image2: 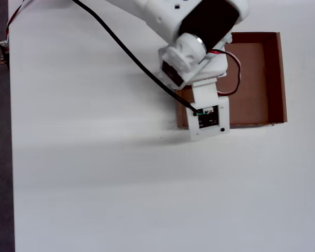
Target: Grasp a green cube and put it in a box.
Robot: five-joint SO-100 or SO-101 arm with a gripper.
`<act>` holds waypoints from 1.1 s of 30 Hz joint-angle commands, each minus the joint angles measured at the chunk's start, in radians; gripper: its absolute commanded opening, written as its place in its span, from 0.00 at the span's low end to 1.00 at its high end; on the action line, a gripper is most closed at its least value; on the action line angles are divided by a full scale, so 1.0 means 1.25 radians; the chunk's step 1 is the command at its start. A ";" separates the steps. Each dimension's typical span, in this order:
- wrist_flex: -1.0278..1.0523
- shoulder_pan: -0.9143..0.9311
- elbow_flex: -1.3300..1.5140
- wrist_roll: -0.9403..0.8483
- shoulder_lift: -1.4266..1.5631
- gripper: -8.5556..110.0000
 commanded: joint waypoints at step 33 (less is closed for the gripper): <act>-0.259 0.524 1.214 -0.254 1.328 0.26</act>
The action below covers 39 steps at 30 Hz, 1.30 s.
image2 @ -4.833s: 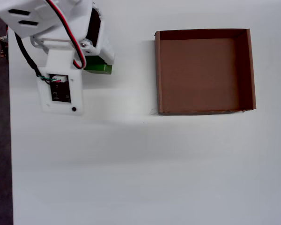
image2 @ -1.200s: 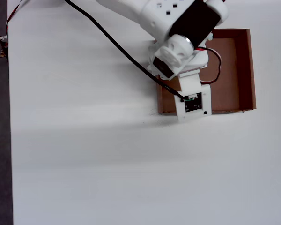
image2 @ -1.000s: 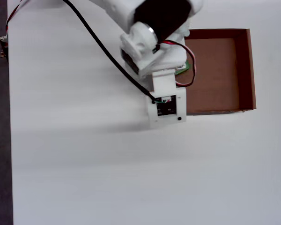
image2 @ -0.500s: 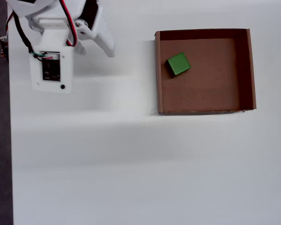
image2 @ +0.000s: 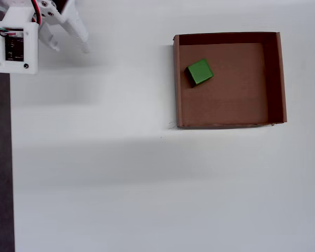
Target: Grasp a green cube and put it in a box.
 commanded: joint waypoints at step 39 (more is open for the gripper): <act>0.021 0.114 0.395 -0.082 0.378 0.26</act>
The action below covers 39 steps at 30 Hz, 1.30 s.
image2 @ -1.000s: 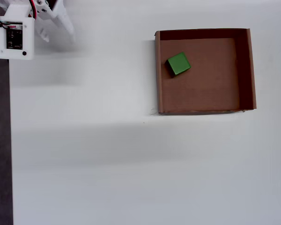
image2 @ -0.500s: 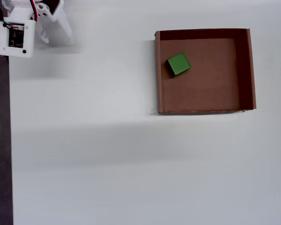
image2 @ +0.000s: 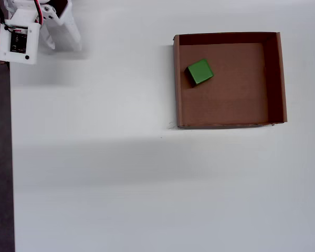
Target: Grasp a green cube and put it in a box.
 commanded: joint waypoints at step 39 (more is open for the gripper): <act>0.049 0.006 0.001 0.048 -0.002 0.26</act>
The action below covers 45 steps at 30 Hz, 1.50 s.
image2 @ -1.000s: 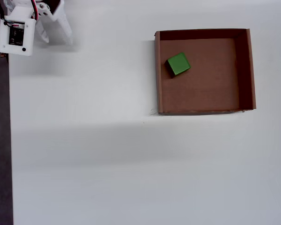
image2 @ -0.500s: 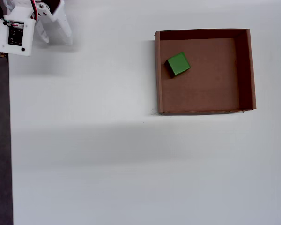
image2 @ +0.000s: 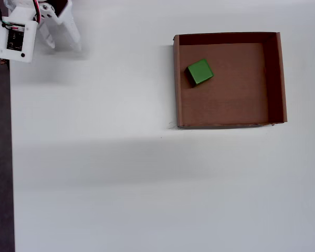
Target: Grasp a green cube and put it in a box.
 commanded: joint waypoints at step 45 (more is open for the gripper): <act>0.002 0.005 0.001 0.021 -0.004 0.26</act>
